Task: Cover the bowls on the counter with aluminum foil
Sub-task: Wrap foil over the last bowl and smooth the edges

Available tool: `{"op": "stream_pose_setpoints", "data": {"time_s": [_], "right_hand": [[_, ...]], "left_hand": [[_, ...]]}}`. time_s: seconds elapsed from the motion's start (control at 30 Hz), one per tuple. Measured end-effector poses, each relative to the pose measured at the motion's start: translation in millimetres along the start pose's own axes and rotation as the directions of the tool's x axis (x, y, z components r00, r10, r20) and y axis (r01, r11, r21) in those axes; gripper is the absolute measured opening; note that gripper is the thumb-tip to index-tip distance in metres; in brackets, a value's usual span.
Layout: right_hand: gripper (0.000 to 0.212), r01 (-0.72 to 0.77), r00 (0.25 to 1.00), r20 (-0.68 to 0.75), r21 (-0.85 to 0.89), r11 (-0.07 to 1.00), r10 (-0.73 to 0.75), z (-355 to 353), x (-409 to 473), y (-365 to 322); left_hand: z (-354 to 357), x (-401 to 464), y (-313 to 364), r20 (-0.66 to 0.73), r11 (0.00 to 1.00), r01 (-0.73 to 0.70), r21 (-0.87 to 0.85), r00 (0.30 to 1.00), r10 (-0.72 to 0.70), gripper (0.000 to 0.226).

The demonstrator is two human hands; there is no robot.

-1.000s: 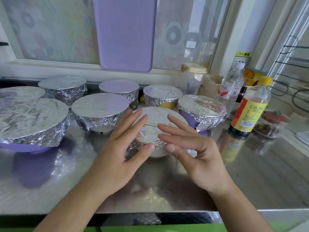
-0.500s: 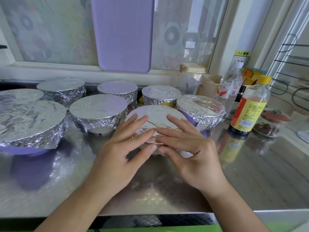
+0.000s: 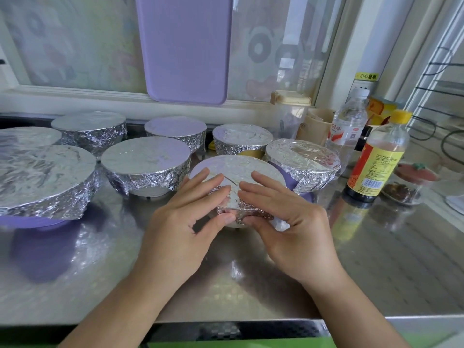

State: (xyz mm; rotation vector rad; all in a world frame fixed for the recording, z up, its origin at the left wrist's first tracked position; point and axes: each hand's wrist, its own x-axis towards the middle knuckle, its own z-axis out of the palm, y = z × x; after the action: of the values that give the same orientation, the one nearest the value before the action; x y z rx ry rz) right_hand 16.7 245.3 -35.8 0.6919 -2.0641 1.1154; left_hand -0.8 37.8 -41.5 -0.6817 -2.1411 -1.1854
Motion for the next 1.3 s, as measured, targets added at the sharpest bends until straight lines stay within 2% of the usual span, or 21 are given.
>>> {"op": "stream_pose_setpoints", "data": {"time_s": [0.2,0.4,0.5,0.63,0.87,1.07,1.17,1.3], "right_hand": [[0.024,-0.087,0.993,-0.06,0.171,0.981,0.098,-8,-1,-2],[0.02,-0.038,0.996,-0.076,0.105,0.994,0.046,-3,-1,-1],[0.021,0.022,0.997,-0.081,0.045,0.999,-0.018,-1,-1,-2],[0.021,0.021,0.993,-0.117,0.046,0.999,-0.016,-4,-1,0],[0.022,0.049,0.989,-0.133,-0.054,0.997,-0.056,3,0,-5],[0.022,-0.041,0.988,-0.145,0.017,0.999,0.043,-1,0,-6],[0.018,-0.043,0.99,-0.139,-0.045,0.998,0.036,0,1,-4],[0.02,-0.004,0.992,-0.13,-0.017,1.0,0.002,5,0,-5]], "left_hand": [[-2,-1,0,-0.023,0.995,0.039,-0.093,0.999,-0.041,0.039],[-1,-3,0,-0.045,0.988,0.027,-0.152,0.998,-0.034,0.031],[1,-3,-1,-0.052,0.99,-0.002,-0.14,0.999,-0.006,0.028],[-1,-2,-1,-0.082,0.994,0.007,-0.113,0.996,-0.017,0.025],[1,-2,-1,-0.069,0.998,-0.003,-0.06,0.998,-0.001,0.036],[-1,-1,-2,-0.073,1.0,-0.004,-0.01,0.997,0.003,0.036],[-3,-2,-1,-0.073,1.0,0.021,-0.007,0.997,-0.022,0.036],[-5,-2,1,-0.065,0.999,0.041,-0.03,0.997,-0.043,0.037]]}}
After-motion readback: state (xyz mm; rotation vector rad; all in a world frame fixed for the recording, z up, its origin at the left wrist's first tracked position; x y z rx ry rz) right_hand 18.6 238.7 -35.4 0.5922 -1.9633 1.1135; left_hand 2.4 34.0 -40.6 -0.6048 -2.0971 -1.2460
